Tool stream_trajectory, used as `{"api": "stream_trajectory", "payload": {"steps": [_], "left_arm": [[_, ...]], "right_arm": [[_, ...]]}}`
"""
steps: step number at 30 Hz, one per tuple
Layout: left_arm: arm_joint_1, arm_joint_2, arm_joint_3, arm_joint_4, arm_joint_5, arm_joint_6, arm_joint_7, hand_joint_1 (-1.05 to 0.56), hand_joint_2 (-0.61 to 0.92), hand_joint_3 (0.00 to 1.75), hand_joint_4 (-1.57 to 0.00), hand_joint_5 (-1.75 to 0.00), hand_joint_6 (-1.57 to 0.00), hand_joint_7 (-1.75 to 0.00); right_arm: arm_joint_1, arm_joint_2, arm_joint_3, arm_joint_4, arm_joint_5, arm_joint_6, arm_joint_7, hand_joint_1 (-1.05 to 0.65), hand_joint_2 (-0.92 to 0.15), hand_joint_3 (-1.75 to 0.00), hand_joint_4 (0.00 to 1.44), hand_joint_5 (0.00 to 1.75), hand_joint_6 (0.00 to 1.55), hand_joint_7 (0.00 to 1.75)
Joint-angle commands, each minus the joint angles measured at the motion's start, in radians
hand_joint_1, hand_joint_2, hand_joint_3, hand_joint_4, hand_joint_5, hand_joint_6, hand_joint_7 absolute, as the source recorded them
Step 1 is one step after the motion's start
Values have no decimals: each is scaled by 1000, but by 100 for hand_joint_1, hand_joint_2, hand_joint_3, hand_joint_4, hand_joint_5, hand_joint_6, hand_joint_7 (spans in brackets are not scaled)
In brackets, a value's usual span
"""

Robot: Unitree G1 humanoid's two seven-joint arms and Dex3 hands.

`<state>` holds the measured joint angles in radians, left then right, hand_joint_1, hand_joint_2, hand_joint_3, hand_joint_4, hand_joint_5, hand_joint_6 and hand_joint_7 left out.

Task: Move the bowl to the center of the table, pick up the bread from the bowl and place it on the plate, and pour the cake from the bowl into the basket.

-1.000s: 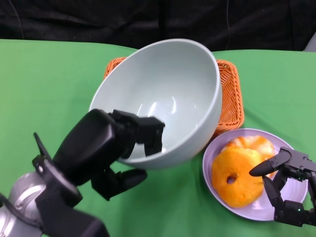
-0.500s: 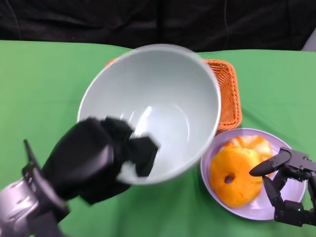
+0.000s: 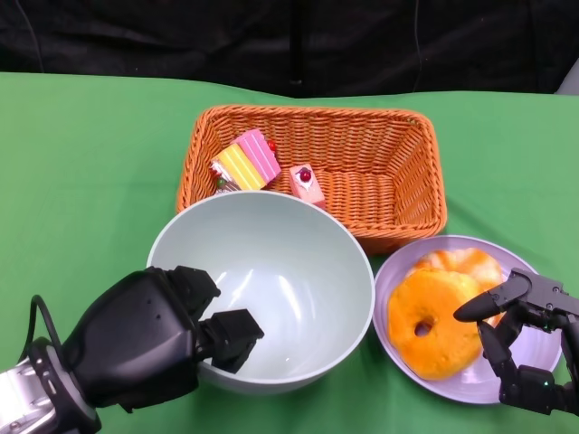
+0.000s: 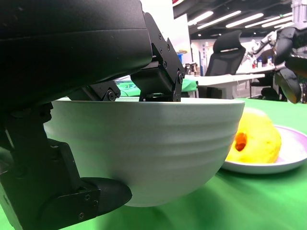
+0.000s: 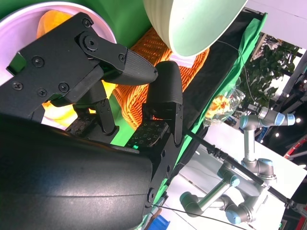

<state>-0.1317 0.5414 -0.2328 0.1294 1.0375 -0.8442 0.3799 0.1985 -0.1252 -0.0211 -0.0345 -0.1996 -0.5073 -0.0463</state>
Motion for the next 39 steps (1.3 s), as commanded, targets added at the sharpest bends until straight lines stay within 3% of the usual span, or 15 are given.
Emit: {"api": "stream_trajectory", "payload": {"steps": [1,8,11,12,14,17,19,21,22,25,27,29,33,36,39], "left_arm": [[-2,32,-16,9,17,15,40,-14,16,128,-105,-175,-86,-167],[-27,44,-96,62,145,97,171,-14,20,109,-107,-175,-89,-164],[-48,50,-134,92,198,144,220,-19,27,91,-107,-175,-88,-167],[-54,53,-147,103,211,158,233,-21,36,72,-106,-175,-90,-160],[-74,63,-180,131,228,166,257,-22,43,57,-105,-175,-91,-156],[-108,86,-224,171,201,130,222,-33,66,9,-99,-169,-118,-62],[-113,90,-234,183,153,120,172,-34,69,3,-99,-166,-125,-43],[-97,97,-227,168,25,117,8,-30,75,2,-97,-121,-120,-23],[-83,106,-221,141,-42,125,-85,-28,77,1,-97,-110,-118,-17],[-57,127,-206,73,-166,139,-244,-22,84,0,-96,-41,-97,-2],[-41,136,-187,25,-234,155,-323,-32,83,0,-86,-22,-80,0],[-20,143,-161,-29,-287,180,-388,-39,81,0,-80,-16,-73,0],[27,161,-98,-159,-403,243,-518,-75,90,3,-65,-6,-56,0],[52,158,-60,-196,-493,238,-558,-81,92,7,-64,-5,-54,0],[82,128,-20,-206,-612,208,-560,-76,92,7,-68,-7,-59,-2]], "right_arm": [[7,-2,-3,-20,10,-2,1,-20,-52,-102,87,140,88,98],[3,-3,-3,-15,-10,-7,-8,-20,-51,-102,87,140,87,99],[6,-4,-5,-18,-3,-1,-3,-20,-51,-102,88,140,87,99],[7,-4,-5,-21,-1,2,-1,-20,-51,-102,87,140,87,99],[10,-5,-4,-25,6,6,4,-20,-51,-102,87,140,87,99],[11,-6,-4,-27,16,9,11,-20,-51,-103,88,140,87,100],[11,-8,-6,-26,7,5,8,-20,-50,-104,88,140,87,100],[12,-10,-6,-26,0,4,6,-20,-51,-103,88,140,86,100],[12,-10,-5,-24,0,2,7,-20,-51,-103,88,141,86,100],[12,-10,-4,-23,3,0,10,-20,-51,-102,87,140,86,101],[13,-6,0,-26,26,7,23,-20,-51,-102,86,139,85,100],[11,-8,5,-24,52,2,43,-20,-52,-101,85,137,84,99],[5,-21,22,-8,122,-40,112,-21,-60,-83,80,124,86,66],[8,-21,27,-12,145,-51,142,-24,-60,-79,80,119,89,59],[12,-16,30,-15,160,-56,163,-28,-62,-73,82,117,92,56]]}}
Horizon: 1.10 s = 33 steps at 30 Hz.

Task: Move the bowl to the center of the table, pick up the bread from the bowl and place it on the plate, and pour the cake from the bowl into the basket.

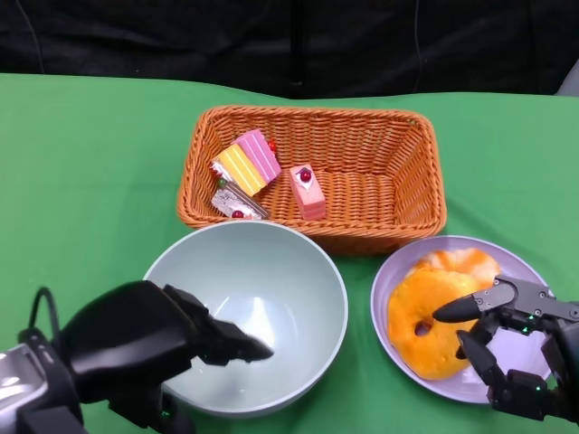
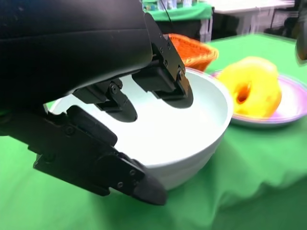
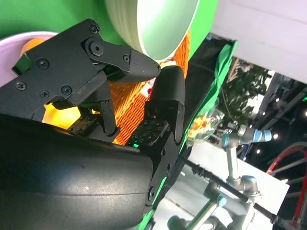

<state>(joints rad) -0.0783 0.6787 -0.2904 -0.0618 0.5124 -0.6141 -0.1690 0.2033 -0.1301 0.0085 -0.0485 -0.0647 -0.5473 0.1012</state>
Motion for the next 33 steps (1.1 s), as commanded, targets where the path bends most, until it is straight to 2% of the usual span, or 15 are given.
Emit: {"api": "stream_trajectory", "payload": {"steps": [1,3,5,7,8,10,11,13,15,16,17,20,25,31,33], "left_arm": [[39,-24,51,-14,-123,-35,-3,-70,92,9,-73,-10,-62,-4],[57,-51,78,-7,-184,-57,9,-66,92,10,-76,-12,-65,-5],[80,-94,109,0,-279,-66,14,-48,92,6,-86,-24,-77,-10],[107,-137,131,-12,-376,-56,6,-31,91,3,-80,-65,-88,-15],[117,-153,138,-20,-407,-51,-1,-25,91,3,-77,-79,-91,-18],[134,-198,146,-27,-457,-50,-2,-20,91,3,-74,-91,-92,-21],[145,-229,149,-29,-481,-48,7,-15,80,32,-74,-113,-92,-40],[163,-291,155,-36,-505,-41,25,-7,43,109,-75,-136,-81,-90],[171,-333,165,-38,-501,-42,28,-2,32,136,-80,-146,-80,-112],[178,-359,171,-48,-498,-31,37,-1,29,143,-81,-149,-81,-118],[183,-378,176,-56,-495,-22,42,2,25,154,-89,-160,-85,-129],[207,-428,188,-96,-507,23,46,7,22,170,-96,-172,-87,-148],[251,-493,198,-149,-525,95,52,14,25,174,-105,-175,-88,-166],[288,-533,217,-181,-540,128,46,14,27,175,-105,-175,-85,-171],[295,-538,222,-180,-542,125,38,13,26,175,-105,-175,-84,-172]], "right_arm": [[8,-9,1,-4,31,-14,21,-28,-64,-71,82,117,93,55],[10,-6,4,-7,38,-13,30,-28,-66,-67,82,117,94,53],[9,-5,11,-16,41,-4,41,-29,-68,-63,83,118,96,52],[7,-7,21,-21,47,2,57,-29,-71,-60,84,122,98,52],[6,-7,25,-21,50,1,63,-29,-72,-58,84,124,99,51],[0,-8,34,-12,50,-6,74,-29,-74,-54,83,126,99,51],[-4,-7,39,-3,46,-12,77,-30,-77,-48,84,125,100,52],[-14,-6,45,17,33,-29,78,-30,-81,-42,84,125,101,52],[-20,-3,46,26,20,-39,71,-30,-83,-39,84,125,102,52],[-21,0,48,26,17,-39,69,-30,-83,-38,85,125,102,52],[-22,2,49,26,15,-39,69,-31,-84,-38,85,125,103,53],[-23,6,54,25,11,-47,67,-30,-84,-38,86,126,103,54],[-35,9,79,29,53,-52,97,-27,-79,-48,85,128,100,62],[-41,21,94,25,40,-55,89,-27,-74,-60,86,132,97,75],[-40,29,97,28,27,-66,79,-28,-66,-76,87,137,93,87]]}}
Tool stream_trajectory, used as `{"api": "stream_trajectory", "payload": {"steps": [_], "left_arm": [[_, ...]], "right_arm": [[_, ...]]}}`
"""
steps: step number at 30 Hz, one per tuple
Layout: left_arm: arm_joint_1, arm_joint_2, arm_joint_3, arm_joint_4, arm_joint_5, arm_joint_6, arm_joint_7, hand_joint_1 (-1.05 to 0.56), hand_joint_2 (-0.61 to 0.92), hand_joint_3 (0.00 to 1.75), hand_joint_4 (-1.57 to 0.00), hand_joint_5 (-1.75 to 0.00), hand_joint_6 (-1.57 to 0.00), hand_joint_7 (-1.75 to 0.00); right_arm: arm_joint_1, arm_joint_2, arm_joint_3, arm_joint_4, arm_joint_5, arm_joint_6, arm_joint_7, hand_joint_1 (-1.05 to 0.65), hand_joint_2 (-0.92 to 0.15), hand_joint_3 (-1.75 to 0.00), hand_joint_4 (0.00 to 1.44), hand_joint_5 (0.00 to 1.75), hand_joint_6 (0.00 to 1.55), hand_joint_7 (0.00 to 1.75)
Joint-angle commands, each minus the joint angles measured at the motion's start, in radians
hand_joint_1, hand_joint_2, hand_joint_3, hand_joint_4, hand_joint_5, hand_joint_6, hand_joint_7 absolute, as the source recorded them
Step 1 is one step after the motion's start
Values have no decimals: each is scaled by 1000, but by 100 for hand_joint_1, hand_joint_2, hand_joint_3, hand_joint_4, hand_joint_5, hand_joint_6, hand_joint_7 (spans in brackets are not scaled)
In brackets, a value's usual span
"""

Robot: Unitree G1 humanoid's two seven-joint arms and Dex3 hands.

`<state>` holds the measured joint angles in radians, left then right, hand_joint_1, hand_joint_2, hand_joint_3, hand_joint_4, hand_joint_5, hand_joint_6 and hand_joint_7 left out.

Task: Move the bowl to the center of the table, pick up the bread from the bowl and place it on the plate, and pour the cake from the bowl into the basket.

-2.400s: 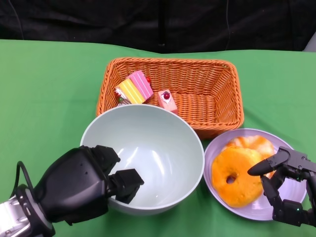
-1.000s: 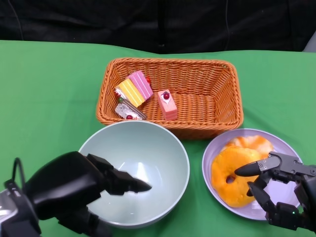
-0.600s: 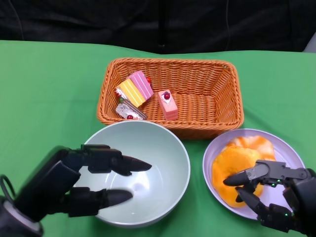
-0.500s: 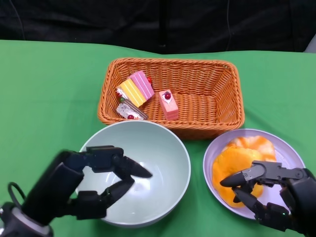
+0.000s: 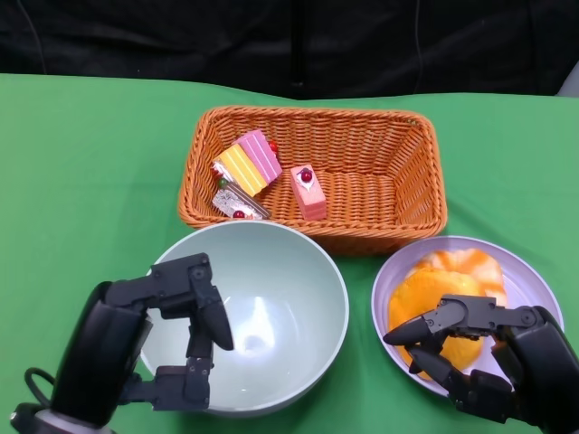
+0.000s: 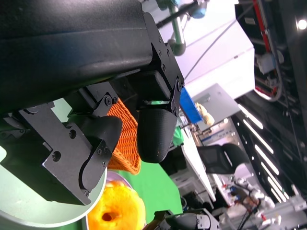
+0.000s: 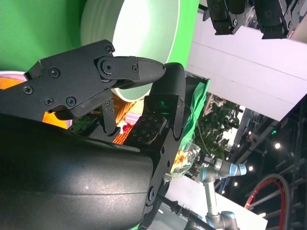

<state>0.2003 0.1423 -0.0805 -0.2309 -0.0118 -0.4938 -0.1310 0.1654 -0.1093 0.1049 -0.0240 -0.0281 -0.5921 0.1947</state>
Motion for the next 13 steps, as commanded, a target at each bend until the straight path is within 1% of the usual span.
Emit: {"api": "stream_trajectory", "payload": {"steps": [1,3,5,13], "left_arm": [[18,-3,14,-7,-21,-2,-5,13,26,175,-104,-175,-84,-172],[25,-7,16,0,-28,-10,-9,13,26,175,-104,-175,-83,-172],[32,-12,16,-4,-38,-6,-10,13,26,175,-102,-175,-82,-171],[33,-19,25,6,-61,-13,-26,13,25,175,-103,-175,-83,-170]], "right_arm": [[-2,11,2,6,-22,-28,-22,-28,-64,-81,87,139,92,91],[3,19,6,15,-36,-40,-33,-27,-59,-93,84,147,88,103],[9,23,10,21,-37,-47,-38,-26,-55,-100,83,152,87,108],[19,25,11,77,-47,-122,-52,-27,-49,-110,81,158,84,116]]}}
